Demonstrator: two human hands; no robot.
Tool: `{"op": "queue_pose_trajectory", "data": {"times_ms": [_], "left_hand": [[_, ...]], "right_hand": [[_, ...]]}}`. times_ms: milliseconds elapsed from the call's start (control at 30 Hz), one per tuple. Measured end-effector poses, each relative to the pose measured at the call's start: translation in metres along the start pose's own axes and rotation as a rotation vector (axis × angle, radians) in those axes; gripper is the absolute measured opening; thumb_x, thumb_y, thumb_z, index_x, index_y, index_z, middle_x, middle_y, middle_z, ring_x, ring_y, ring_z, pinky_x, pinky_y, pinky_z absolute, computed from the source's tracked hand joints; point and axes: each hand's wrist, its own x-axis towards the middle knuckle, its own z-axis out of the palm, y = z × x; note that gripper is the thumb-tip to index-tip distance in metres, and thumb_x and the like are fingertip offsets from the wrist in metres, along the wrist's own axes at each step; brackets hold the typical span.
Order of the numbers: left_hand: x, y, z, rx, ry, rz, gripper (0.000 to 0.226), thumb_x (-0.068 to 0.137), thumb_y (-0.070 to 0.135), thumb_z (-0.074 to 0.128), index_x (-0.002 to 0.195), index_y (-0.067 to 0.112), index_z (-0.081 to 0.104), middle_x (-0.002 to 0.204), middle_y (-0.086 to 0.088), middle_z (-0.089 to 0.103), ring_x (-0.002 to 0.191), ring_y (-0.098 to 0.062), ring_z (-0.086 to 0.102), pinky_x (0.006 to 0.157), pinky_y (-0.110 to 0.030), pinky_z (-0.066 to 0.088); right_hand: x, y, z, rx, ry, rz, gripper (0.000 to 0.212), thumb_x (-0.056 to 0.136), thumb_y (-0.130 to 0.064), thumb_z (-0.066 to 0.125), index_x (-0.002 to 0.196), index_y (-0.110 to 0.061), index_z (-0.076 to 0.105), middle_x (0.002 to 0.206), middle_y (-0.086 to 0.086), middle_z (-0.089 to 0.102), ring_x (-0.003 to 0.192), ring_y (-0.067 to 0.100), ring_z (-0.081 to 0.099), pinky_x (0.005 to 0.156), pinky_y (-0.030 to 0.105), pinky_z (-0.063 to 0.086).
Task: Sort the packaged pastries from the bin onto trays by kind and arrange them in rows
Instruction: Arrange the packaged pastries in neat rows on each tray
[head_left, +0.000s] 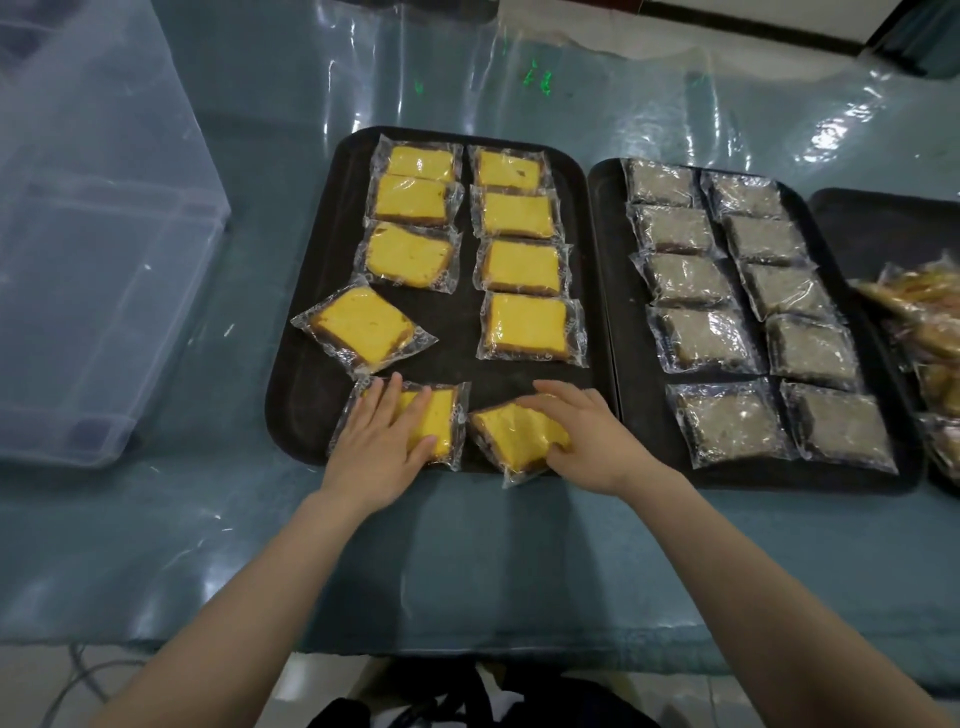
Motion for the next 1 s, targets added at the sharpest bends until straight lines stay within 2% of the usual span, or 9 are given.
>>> {"op": "queue_pose_trajectory", "data": {"times_ms": [67,133,267,333,400,500,600,767,1000], "left_hand": [[0.000,-0.002,0.001,0.009,0.002,0.003,0.063,0.095,0.055,0.023,0.149,0.035,-0.004,0.157,-0.003,-0.016,0.142,-0.019,-0.021,0.111,-0.033,-0.013],[0.000,-0.001,0.002,0.012,0.003,0.003,0.063,0.095,0.054,0.023,0.148,0.035,-0.005,0.157,-0.003,-0.015,0.142,-0.019,-0.021,0.110,-0.032,-0.014],[0.000,0.002,0.001,-0.026,0.034,-0.009,0.064,0.095,0.052,0.031,0.149,0.034,0.003,0.158,-0.004,-0.009,0.143,-0.020,-0.015,0.113,-0.034,-0.009],[0.000,0.004,-0.002,-0.054,0.053,-0.011,0.064,0.094,0.050,0.038,0.150,0.032,0.010,0.159,-0.004,-0.002,0.144,-0.020,-0.010,0.114,-0.035,-0.003],[0.000,0.005,-0.006,-0.106,0.094,-0.019,0.065,0.093,0.047,0.045,0.149,0.030,0.017,0.159,-0.004,0.005,0.145,-0.018,-0.006,0.114,-0.034,0.002],[0.003,0.005,-0.013,-0.170,0.213,-0.031,0.066,0.091,0.042,0.051,0.148,0.024,0.023,0.158,-0.003,0.011,0.145,-0.017,-0.002,0.113,-0.033,0.006],[0.017,-0.002,-0.022,-0.227,0.236,-0.119,0.068,0.091,0.040,0.052,0.148,0.023,0.019,0.158,-0.002,0.010,0.145,-0.019,0.001,0.115,-0.039,0.012],[0.045,-0.023,-0.037,-0.212,0.191,-0.197,0.056,0.093,0.032,0.052,0.145,0.025,0.032,0.157,-0.006,0.015,0.144,-0.027,0.006,0.116,-0.046,0.015],[0.074,-0.015,-0.053,-0.057,0.129,-0.235,0.049,0.095,0.049,0.036,0.139,0.030,0.042,0.150,-0.013,0.028,0.136,-0.037,0.019,0.109,-0.048,0.020]], "right_hand": [[0.001,0.005,0.002,-0.087,-0.039,-0.054,0.056,0.087,-0.017,0.055,0.138,-0.039,0.045,0.157,-0.010,0.023,0.143,0.025,0.012,0.114,0.040,0.021],[0.002,0.007,0.010,-0.138,-0.055,-0.031,0.050,0.094,-0.027,0.051,0.141,-0.044,0.040,0.159,-0.012,0.016,0.146,0.020,0.004,0.115,0.046,0.022],[0.004,-0.002,0.034,-0.253,0.133,0.098,0.050,0.095,-0.046,0.047,0.143,-0.042,0.034,0.158,-0.005,0.020,0.142,0.026,0.014,0.106,0.052,0.033],[0.006,-0.006,0.044,-0.311,0.197,0.141,0.052,0.094,-0.048,0.047,0.143,-0.040,0.033,0.156,-0.001,0.024,0.139,0.029,0.019,0.107,0.055,0.027],[0.008,-0.008,0.051,-0.320,0.219,0.170,0.053,0.094,-0.048,0.045,0.144,-0.038,0.029,0.157,0.002,0.020,0.142,0.031,0.014,0.112,0.059,0.012],[0.013,-0.008,0.052,-0.241,0.241,0.140,0.062,0.093,-0.054,0.042,0.148,-0.036,0.020,0.161,0.004,0.004,0.147,0.028,-0.008,0.113,0.054,-0.007],[0.021,-0.009,0.044,-0.182,0.260,0.045,0.067,0.092,-0.058,0.039,0.150,-0.039,0.012,0.162,0.000,-0.006,0.147,0.023,-0.016,0.115,0.050,-0.006],[0.039,-0.003,0.029,-0.103,0.312,0.087,0.064,0.094,-0.054,0.040,0.151,-0.036,0.016,0.161,-0.004,-0.009,0.146,0.018,-0.018,0.114,0.042,-0.007],[0.074,0.009,0.002,-0.066,0.288,0.136,0.054,0.097,-0.038,0.048,0.148,-0.028,0.031,0.162,0.002,0.001,0.147,0.020,-0.011,0.116,0.039,-0.003]]}}
